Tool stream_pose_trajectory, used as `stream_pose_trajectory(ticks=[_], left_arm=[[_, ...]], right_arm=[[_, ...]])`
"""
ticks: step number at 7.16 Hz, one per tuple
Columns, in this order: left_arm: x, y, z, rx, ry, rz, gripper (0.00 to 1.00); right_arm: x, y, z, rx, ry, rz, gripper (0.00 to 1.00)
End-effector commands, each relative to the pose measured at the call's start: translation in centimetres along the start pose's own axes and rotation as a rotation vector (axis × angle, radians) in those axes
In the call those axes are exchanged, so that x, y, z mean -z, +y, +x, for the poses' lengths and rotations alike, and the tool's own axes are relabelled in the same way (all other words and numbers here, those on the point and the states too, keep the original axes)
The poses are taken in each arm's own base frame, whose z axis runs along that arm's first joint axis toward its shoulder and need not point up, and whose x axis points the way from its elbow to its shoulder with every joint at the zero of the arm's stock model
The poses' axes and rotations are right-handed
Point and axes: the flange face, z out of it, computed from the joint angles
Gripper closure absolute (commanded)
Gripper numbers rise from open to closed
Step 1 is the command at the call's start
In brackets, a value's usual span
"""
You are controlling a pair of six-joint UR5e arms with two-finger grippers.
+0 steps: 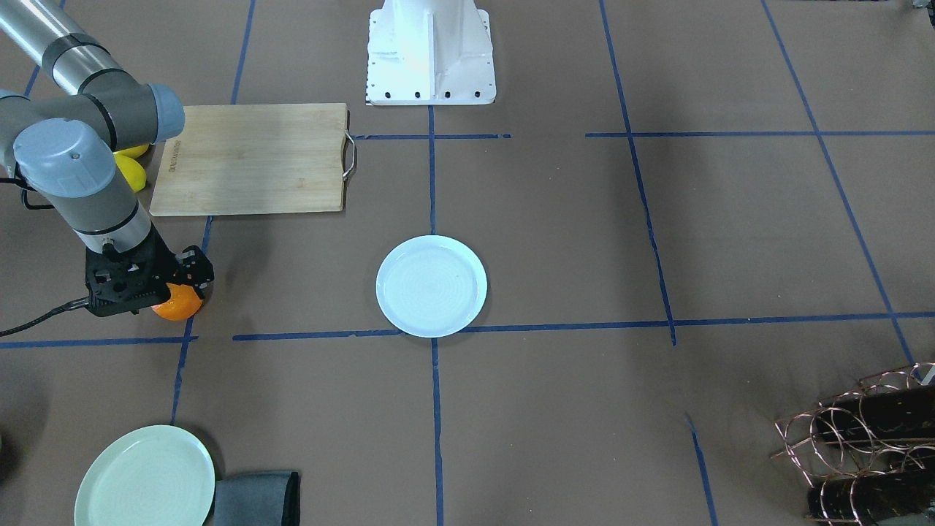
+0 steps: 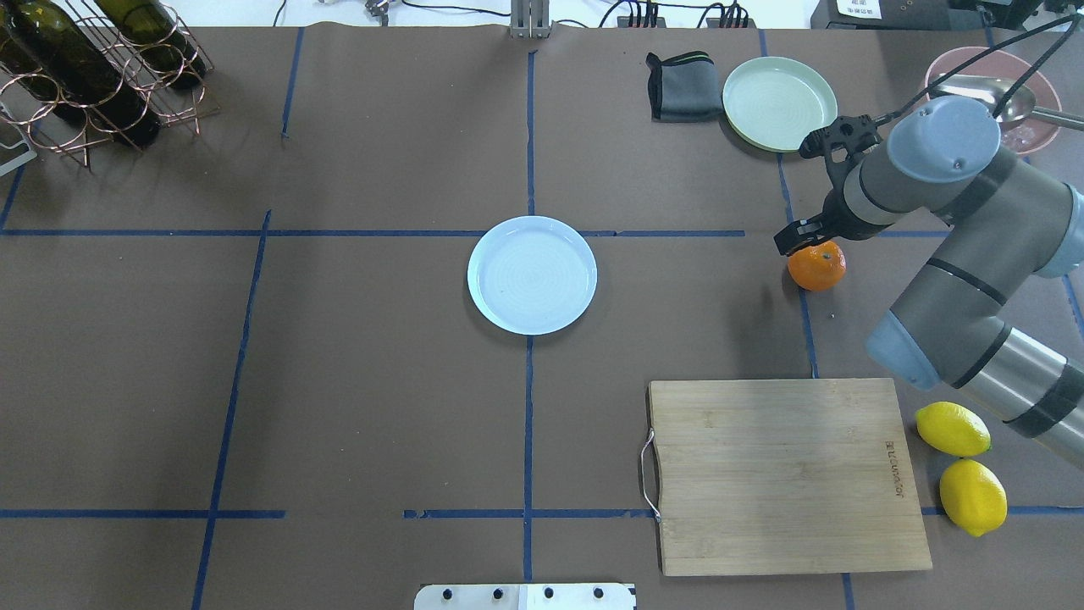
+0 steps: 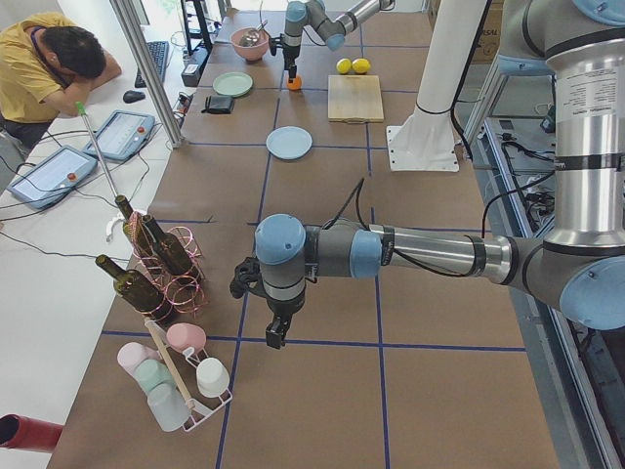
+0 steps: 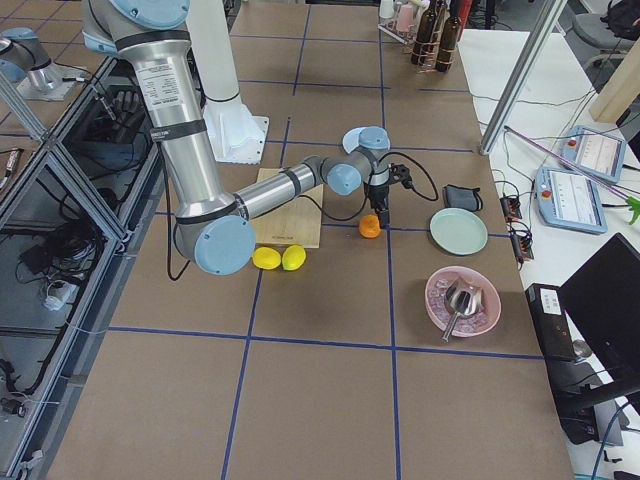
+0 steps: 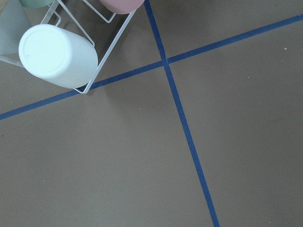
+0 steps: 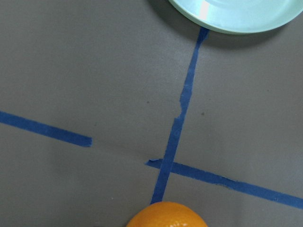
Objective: Pick orange to plate
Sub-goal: 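Close the right gripper on the orange and lift it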
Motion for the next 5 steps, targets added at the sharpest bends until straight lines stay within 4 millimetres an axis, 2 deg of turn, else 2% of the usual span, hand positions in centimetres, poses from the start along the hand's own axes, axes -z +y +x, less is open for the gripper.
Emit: stream_pose_trajectory(ticks=[1, 3, 5], left_arm=[[0.0, 0.0, 0.0, 0.0, 0.0, 0.0, 0.0], [0.0, 0.0, 0.0, -0.001, 0.0, -0.001, 0.0], [0.0, 0.0, 0.0, -0.002, 0.0, -0.001, 0.0]], right_arm=[[-1.4, 0.9, -1.1, 0.021, 0.032, -0.003, 0.0], [-3.0, 1.9, -0.7, 0.025, 0.068, -0.017, 0.0], [-3.5, 2.2, -0.9, 0.031, 0.072, -0.023, 0.0]])
